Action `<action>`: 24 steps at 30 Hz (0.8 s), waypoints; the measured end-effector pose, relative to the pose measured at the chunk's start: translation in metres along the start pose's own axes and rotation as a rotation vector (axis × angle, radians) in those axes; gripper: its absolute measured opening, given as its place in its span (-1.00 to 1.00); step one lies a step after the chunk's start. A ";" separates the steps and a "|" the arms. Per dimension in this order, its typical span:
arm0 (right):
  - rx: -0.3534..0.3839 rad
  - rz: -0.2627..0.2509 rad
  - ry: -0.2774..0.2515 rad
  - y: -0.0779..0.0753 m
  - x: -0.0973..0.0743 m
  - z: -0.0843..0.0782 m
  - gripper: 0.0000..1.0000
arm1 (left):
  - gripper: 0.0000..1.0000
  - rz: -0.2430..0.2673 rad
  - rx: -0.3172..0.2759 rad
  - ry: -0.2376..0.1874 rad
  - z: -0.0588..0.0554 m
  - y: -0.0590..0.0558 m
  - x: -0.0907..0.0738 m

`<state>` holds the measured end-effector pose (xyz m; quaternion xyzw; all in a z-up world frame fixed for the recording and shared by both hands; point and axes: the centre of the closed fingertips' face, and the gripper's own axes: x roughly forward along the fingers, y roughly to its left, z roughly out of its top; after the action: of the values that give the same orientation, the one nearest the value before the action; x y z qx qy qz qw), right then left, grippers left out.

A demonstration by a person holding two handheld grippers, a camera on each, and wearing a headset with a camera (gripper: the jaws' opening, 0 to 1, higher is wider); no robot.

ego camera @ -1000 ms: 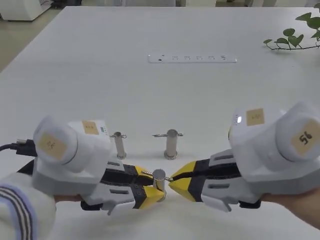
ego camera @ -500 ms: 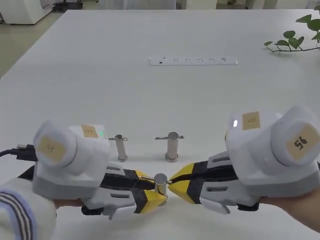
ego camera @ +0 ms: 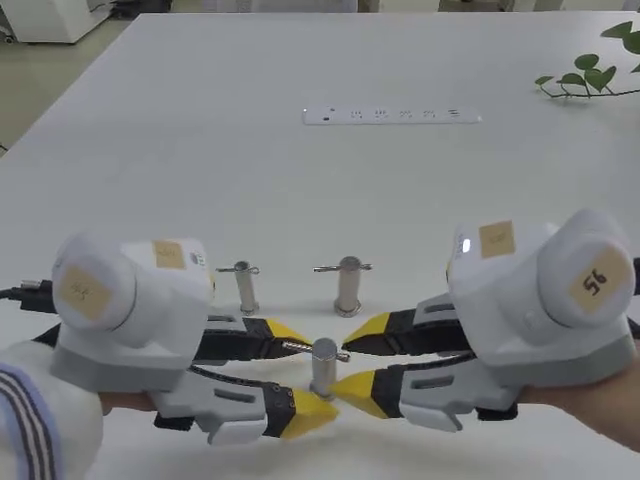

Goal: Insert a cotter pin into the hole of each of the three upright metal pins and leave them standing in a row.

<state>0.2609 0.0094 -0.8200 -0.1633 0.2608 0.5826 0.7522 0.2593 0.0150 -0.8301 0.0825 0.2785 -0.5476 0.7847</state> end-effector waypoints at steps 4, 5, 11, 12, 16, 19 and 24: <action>0.004 0.012 -0.011 0.001 0.003 0.002 -0.52 | 0.16 0.023 -0.027 0.004 -0.002 0.000 -0.008; -0.003 0.015 -0.014 0.001 0.003 0.003 -0.50 | 0.21 0.034 -0.036 0.002 -0.001 0.001 -0.011; -0.067 0.047 -0.006 0.005 0.010 0.004 -0.47 | 0.48 0.116 -0.071 -0.003 -0.003 0.003 -0.025; -0.073 0.052 0.001 0.006 0.012 0.003 -0.47 | 0.54 0.134 -0.085 -0.009 -0.003 0.005 -0.026; -0.075 0.067 0.005 0.006 0.016 0.002 -0.47 | 0.70 0.169 -0.088 -0.006 -0.006 0.007 -0.034; -0.043 0.073 0.001 0.005 0.020 0.001 -0.47 | 0.74 0.206 -0.085 0.005 -0.007 0.010 -0.042; -0.031 0.070 -0.004 0.004 0.025 -0.001 -0.48 | 0.93 0.263 -0.113 -0.038 0.001 0.009 -0.055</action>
<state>0.2616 0.0297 -0.8355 -0.1648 0.2558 0.6129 0.7292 0.2545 0.0629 -0.8017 0.0636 0.2806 -0.4251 0.8582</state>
